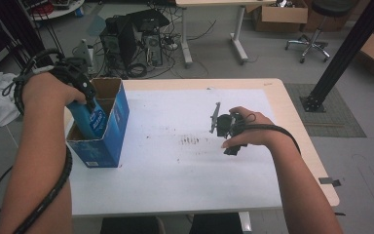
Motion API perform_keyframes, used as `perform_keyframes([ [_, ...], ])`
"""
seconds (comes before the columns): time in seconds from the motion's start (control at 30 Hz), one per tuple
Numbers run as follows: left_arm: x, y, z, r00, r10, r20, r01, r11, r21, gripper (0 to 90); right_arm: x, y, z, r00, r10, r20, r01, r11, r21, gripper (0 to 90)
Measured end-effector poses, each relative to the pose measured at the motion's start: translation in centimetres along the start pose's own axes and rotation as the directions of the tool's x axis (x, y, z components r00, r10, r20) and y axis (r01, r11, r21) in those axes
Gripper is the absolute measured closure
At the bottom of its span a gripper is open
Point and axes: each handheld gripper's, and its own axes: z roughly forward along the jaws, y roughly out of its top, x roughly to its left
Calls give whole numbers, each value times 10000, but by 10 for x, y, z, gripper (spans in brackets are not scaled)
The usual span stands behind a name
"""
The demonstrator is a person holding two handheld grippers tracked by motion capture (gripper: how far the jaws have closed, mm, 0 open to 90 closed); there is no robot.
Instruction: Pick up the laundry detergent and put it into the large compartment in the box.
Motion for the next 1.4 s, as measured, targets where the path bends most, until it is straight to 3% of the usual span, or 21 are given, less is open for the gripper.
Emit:
perform_keyframes([
  [0.73,2,7,60,9999,113,6,-113,9997,235,383,2,-2,-1,10000,30,-12,-30,10000,-80,167],
  [1.2,2,11,84,9996,252,-105,-249,9992,317,383,2,-4,0,10000,63,-21,-63,10000,-30,166],
  [1.3,4,11,86,9999,123,-7,-123,9999,15,383,2,-4,1,10000,78,-29,-78,10000,-33,167],
  [1.4,5,11,86,9999,143,18,-143,9998,122,382,2,-4,2,9999,95,-42,-94,10000,25,166],
])
